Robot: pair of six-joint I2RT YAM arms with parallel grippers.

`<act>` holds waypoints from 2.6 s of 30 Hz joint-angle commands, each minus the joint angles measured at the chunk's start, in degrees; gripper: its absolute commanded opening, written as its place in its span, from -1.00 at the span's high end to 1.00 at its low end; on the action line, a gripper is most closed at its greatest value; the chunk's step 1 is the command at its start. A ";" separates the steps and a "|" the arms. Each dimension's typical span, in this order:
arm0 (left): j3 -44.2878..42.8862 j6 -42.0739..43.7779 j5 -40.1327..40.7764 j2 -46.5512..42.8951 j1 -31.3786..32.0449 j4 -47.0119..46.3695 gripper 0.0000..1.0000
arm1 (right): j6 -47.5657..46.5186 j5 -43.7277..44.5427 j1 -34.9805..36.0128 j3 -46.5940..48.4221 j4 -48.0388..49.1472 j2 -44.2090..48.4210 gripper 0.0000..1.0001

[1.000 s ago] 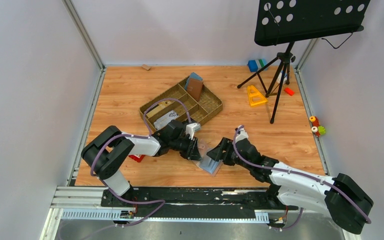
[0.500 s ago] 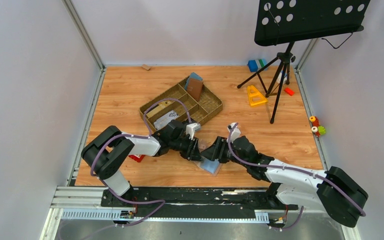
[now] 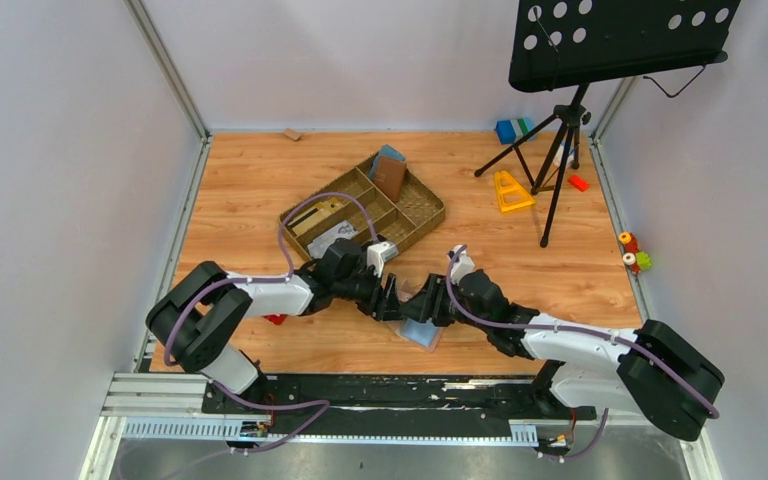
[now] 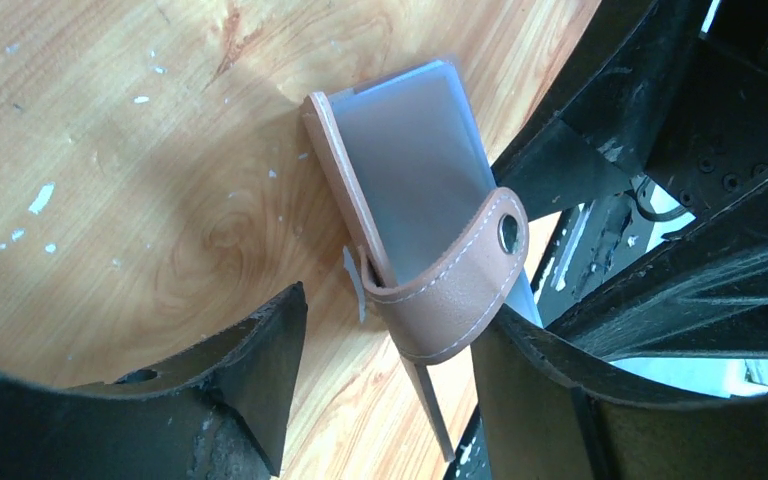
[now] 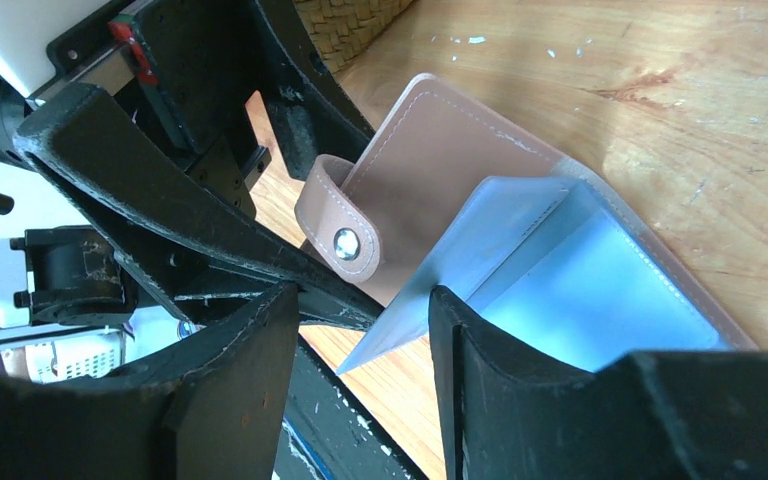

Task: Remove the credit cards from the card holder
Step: Open the card holder at the center of the board.

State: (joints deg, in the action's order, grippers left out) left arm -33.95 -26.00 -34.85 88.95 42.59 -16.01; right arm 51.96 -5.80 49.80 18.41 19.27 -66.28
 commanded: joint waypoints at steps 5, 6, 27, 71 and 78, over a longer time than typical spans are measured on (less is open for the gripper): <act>2.11 -0.15 -3.04 -5.09 0.31 -5.26 -0.44 | -1.07 -1.13 0.30 3.10 5.80 -2.95 -0.03; 2.31 -0.42 -3.73 -5.41 0.10 -5.95 -0.48 | -1.21 -1.26 0.30 3.46 5.78 -3.56 -0.02; 11.76 -25.03 -16.26 -0.92 -4.85 -42.01 -0.79 | 5.15 -4.28 0.28 4.57 11.26 -10.48 0.06; 7.34 -6.81 3.18 -11.15 -4.88 0.19 0.35 | -1.08 6.76 -1.11 4.73 -16.00 1.72 0.28; 6.55 -6.62 3.08 -10.26 -4.32 0.60 0.36 | -0.74 1.41 -1.16 4.52 -11.71 -0.01 0.42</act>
State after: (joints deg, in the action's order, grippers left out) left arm -25.98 -34.09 -31.40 78.11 37.52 -15.42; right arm 51.29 -0.56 48.88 21.39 1.43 -66.26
